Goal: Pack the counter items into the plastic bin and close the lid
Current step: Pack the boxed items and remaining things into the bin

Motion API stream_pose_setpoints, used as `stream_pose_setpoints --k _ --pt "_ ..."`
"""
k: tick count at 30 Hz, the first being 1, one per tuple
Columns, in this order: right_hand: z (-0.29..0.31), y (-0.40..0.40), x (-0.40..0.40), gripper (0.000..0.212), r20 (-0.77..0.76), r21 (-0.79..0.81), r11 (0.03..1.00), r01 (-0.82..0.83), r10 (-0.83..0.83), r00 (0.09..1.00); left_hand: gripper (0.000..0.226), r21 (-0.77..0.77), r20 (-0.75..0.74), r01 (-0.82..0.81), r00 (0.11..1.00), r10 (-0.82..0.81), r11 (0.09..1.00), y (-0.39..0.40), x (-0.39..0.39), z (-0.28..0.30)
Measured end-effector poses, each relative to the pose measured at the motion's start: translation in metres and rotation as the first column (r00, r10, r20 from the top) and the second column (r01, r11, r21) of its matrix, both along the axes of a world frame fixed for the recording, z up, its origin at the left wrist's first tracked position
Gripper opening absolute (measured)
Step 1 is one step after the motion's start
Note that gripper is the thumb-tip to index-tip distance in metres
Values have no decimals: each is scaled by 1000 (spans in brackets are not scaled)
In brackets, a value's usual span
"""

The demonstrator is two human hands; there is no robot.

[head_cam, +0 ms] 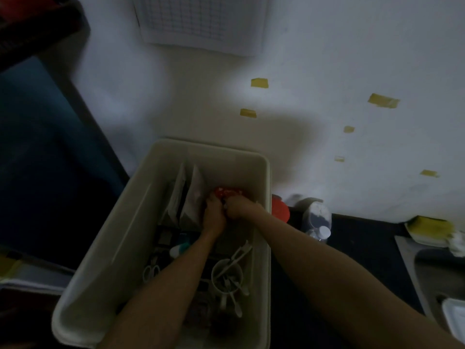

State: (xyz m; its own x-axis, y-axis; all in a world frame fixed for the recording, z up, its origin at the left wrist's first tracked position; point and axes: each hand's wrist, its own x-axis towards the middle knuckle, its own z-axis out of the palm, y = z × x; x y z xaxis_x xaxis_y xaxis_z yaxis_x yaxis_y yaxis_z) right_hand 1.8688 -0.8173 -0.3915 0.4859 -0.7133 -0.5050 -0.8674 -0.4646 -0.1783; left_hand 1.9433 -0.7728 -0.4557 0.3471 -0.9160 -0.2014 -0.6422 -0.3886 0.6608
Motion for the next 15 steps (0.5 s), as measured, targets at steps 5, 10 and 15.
stream_pose_setpoints --k 5,10,15 --pt "19 0 -8 44 71 -16 1000 -8 9 997 64 54 8 69 998 -70 996 -4 4 3" --pt "72 -10 -58 33 510 -108 972 208 -126 851 67 -1 110 137 985 -136 991 -4 13 32" --pt "96 -28 -149 19 672 -13 922 387 -278 686 31 -416 90 145 989 -119 898 -3 -21 114"
